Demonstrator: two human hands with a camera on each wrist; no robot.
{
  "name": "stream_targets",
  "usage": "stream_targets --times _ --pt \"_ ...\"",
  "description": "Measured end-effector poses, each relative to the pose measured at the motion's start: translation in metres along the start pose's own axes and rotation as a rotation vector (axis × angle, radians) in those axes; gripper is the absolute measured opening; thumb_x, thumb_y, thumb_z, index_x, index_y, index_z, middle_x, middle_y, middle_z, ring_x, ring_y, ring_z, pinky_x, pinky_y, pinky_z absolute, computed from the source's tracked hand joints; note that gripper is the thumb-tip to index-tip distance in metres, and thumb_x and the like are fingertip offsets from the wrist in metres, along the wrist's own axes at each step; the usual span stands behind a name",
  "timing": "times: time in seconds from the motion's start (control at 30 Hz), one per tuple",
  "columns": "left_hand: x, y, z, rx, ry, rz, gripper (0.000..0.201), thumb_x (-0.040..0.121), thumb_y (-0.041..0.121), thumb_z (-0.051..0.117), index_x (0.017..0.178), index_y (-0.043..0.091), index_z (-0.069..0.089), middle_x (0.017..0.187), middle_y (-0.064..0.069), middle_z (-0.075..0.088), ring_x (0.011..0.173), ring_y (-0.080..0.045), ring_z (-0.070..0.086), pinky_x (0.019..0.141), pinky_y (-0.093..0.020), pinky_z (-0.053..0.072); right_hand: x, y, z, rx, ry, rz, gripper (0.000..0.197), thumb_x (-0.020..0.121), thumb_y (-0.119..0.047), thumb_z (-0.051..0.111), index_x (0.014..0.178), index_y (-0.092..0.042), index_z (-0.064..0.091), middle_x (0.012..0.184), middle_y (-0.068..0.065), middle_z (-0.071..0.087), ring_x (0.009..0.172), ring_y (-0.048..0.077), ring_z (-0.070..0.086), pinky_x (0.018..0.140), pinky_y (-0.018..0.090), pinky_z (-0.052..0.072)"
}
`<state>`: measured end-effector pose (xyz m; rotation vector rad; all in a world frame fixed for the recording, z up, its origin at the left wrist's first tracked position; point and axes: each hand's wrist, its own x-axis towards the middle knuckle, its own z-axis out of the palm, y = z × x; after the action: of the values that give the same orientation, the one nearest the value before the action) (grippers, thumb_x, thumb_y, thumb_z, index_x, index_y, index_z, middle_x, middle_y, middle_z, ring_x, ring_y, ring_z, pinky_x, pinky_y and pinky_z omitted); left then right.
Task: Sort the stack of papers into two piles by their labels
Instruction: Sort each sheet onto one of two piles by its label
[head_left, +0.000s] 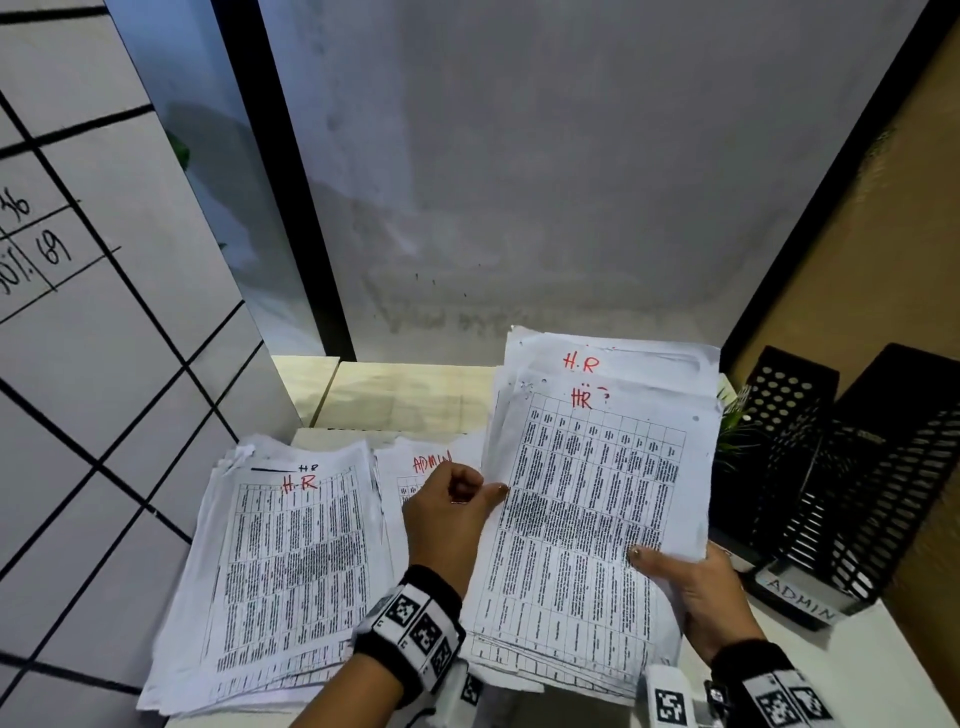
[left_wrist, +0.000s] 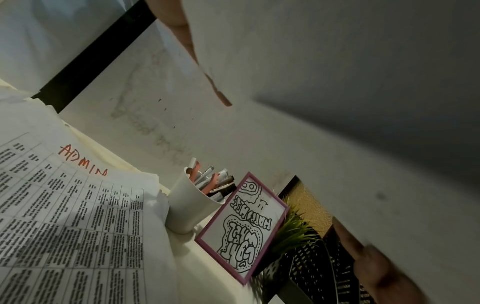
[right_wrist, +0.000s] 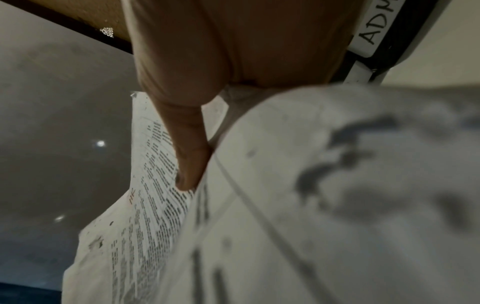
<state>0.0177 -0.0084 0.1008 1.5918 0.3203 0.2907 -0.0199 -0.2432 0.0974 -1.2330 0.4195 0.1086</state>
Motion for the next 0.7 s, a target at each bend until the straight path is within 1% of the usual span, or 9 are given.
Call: stream_targets --times 0.1,0.27,0.33,0.4,0.5,0.53,0.6,0.63,0.7 --pt "-0.003 -0.003 -0.002 0.001 0.013 0.051 0.022 0.073 0.008 0.08 0.079 0.019 0.063 0.066 0.004 0.065 0.064 -0.008 0.065 0.064 -0.021 0.054 0.0 0.001 0.003 -0.016 -0.006 -0.007 0.05 0.051 0.005 0.077 0.099 0.006 0.064 0.086 0.022 0.074 0.07 0.034 0.072 0.056 0.037 0.058" --pt "-0.013 -0.011 -0.008 0.113 -0.082 0.335 0.025 0.085 0.013 0.07 0.103 0.029 0.065 0.082 0.012 0.071 0.07 -0.004 0.068 0.062 -0.021 0.055 0.003 0.003 0.003 -0.028 0.013 -0.017 0.044 0.056 0.01 0.074 0.099 0.007 0.063 0.087 0.023 0.073 0.071 0.033 0.072 0.057 0.037 0.058" --pt "-0.016 -0.015 -0.012 0.136 -0.101 0.469 0.026 0.087 0.017 0.069 0.112 0.025 0.068 0.089 0.012 0.073 0.07 -0.003 0.067 0.061 -0.018 0.054 0.004 0.004 0.002 -0.037 0.018 -0.012 0.046 0.056 0.008 0.075 0.1 0.007 0.064 0.092 0.026 0.073 0.075 0.036 0.072 0.06 0.039 0.059" --pt "-0.019 -0.02 -0.017 0.109 -0.119 0.57 0.033 0.086 0.011 0.069 0.117 0.021 0.066 0.105 0.008 0.072 0.084 -0.009 0.071 0.071 -0.024 0.059 0.004 0.005 0.002 -0.048 0.026 0.009 0.045 0.057 0.008 0.076 0.1 0.008 0.064 0.097 0.03 0.071 0.082 0.041 0.07 0.066 0.042 0.059" --pt "-0.024 -0.024 -0.018 0.125 -0.147 0.676 0.033 0.085 0.008 0.066 0.117 0.014 0.066 0.13 -0.007 0.06 0.116 -0.019 0.061 0.092 -0.036 0.054 0.004 0.006 0.001 -0.041 0.019 0.021 0.049 0.055 0.007 0.078 0.102 0.009 0.063 0.1 0.033 0.069 0.091 0.049 0.067 0.075 0.046 0.058" --pt "-0.026 -0.023 -0.017 0.118 -0.163 0.673 0.031 0.085 0.009 0.064 0.116 0.015 0.066 0.135 -0.009 0.056 0.123 -0.021 0.056 0.097 -0.036 0.051 0.004 0.005 0.002 -0.041 0.011 0.021 0.054 0.051 0.004 0.079 0.102 0.009 0.063 0.099 0.031 0.07 0.09 0.047 0.068 0.075 0.046 0.058" --pt "-0.032 -0.017 -0.016 0.124 -0.221 0.68 0.027 0.085 0.01 0.06 0.11 0.018 0.067 0.137 -0.007 0.055 0.129 -0.021 0.05 0.103 -0.038 0.046 0.004 0.006 0.002 -0.053 0.009 0.012 0.059 0.043 0.001 0.079 0.1 0.009 0.064 0.092 0.026 0.072 0.08 0.04 0.071 0.065 0.039 0.059" --pt "-0.034 -0.013 -0.016 0.149 -0.263 0.699 0.025 0.084 0.009 0.057 0.104 0.02 0.067 0.134 -0.005 0.058 0.129 -0.02 0.051 0.102 -0.041 0.046 0.004 0.007 0.002 -0.054 0.009 0.005 0.053 0.047 0.005 0.077 0.098 0.009 0.065 0.088 0.024 0.073 0.073 0.036 0.072 0.06 0.037 0.059" --pt "-0.036 -0.009 -0.017 0.192 -0.361 0.731 0.022 0.08 0.009 0.052 0.094 0.023 0.063 0.122 0.003 0.066 0.121 -0.015 0.058 0.097 -0.044 0.05 0.003 0.007 0.003 -0.06 0.032 -0.017 0.029 0.067 0.018 0.063 0.095 0.008 0.065 0.082 0.019 0.075 0.064 0.028 0.072 0.054 0.034 0.059"
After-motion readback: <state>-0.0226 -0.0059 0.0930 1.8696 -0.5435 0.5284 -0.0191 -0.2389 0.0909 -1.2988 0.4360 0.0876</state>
